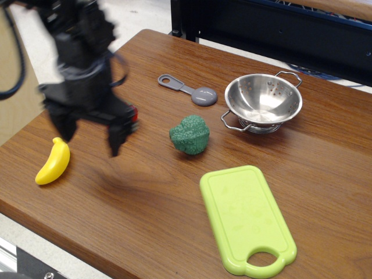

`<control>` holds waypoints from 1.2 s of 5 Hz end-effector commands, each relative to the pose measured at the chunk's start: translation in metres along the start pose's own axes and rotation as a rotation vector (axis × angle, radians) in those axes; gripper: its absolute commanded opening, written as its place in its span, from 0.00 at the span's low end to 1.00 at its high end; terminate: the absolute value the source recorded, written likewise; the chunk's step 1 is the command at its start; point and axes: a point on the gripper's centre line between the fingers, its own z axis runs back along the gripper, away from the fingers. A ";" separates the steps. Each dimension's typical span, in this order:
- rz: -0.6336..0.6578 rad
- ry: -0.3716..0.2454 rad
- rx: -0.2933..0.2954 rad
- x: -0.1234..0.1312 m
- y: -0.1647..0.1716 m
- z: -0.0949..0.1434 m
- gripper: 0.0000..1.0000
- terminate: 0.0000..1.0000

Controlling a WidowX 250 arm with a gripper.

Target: Put banana in colander

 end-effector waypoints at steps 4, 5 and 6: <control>-0.029 -0.087 0.040 -0.008 0.032 -0.049 1.00 0.00; 0.017 -0.042 0.064 -0.006 0.029 -0.052 1.00 0.00; 0.054 -0.029 0.058 0.000 0.023 -0.044 0.00 0.00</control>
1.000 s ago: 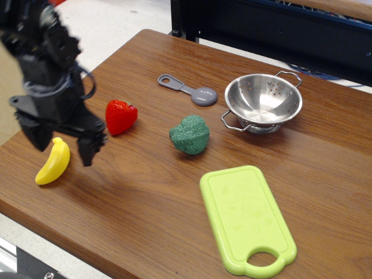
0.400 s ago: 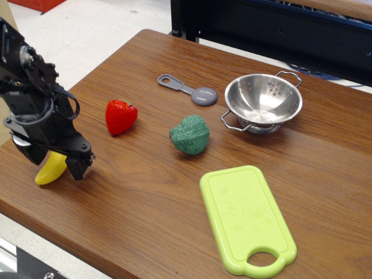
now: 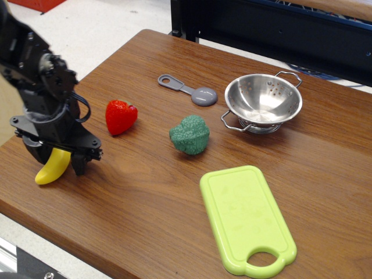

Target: Put banana in colander

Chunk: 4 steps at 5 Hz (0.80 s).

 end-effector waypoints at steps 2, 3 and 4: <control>0.086 0.091 -0.083 0.019 -0.024 0.049 0.00 0.00; 0.172 0.167 -0.133 0.041 -0.048 0.082 0.00 0.00; 0.301 0.174 -0.128 0.078 -0.091 0.089 0.00 0.00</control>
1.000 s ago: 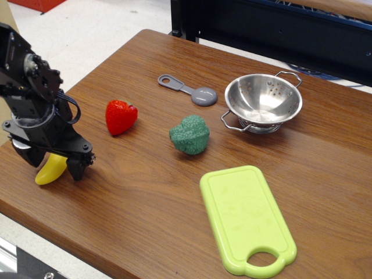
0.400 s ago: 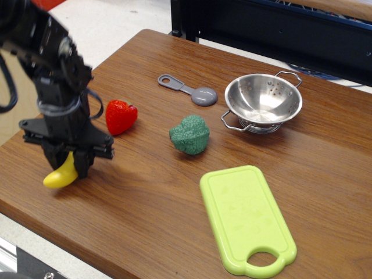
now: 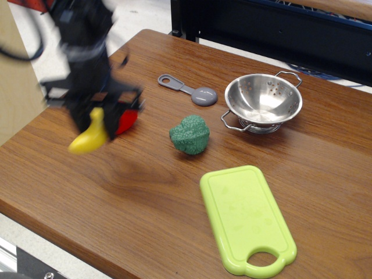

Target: Put banana in colander

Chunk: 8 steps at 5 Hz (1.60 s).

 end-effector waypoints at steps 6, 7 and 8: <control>0.268 -0.206 -0.069 0.099 -0.165 0.004 1.00 0.00; 0.266 -0.193 -0.101 0.093 -0.159 0.025 1.00 0.00; 0.251 -0.201 -0.075 0.085 -0.147 0.044 1.00 0.00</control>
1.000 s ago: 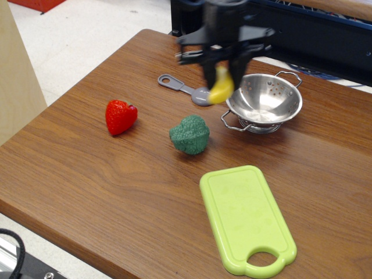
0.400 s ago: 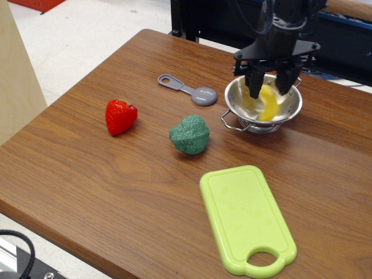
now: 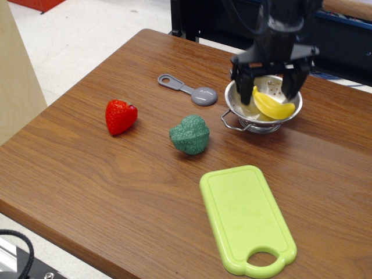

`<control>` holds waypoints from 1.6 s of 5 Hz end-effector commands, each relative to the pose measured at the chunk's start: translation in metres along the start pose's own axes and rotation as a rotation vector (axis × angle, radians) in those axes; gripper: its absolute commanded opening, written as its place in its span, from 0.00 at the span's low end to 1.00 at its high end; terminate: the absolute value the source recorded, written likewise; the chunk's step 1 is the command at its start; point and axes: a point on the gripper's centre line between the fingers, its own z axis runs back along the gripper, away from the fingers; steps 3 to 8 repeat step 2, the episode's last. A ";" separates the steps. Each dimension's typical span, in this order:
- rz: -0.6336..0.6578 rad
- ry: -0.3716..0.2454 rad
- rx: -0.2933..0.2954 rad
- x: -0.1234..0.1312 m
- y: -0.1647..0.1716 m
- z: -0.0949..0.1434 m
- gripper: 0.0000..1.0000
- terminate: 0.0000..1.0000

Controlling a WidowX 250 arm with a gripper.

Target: Put banana in colander

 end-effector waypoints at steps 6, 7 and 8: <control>-0.017 -0.062 -0.036 0.016 0.011 0.049 1.00 1.00; -0.017 -0.062 -0.036 0.016 0.011 0.049 1.00 1.00; -0.017 -0.062 -0.036 0.016 0.011 0.049 1.00 1.00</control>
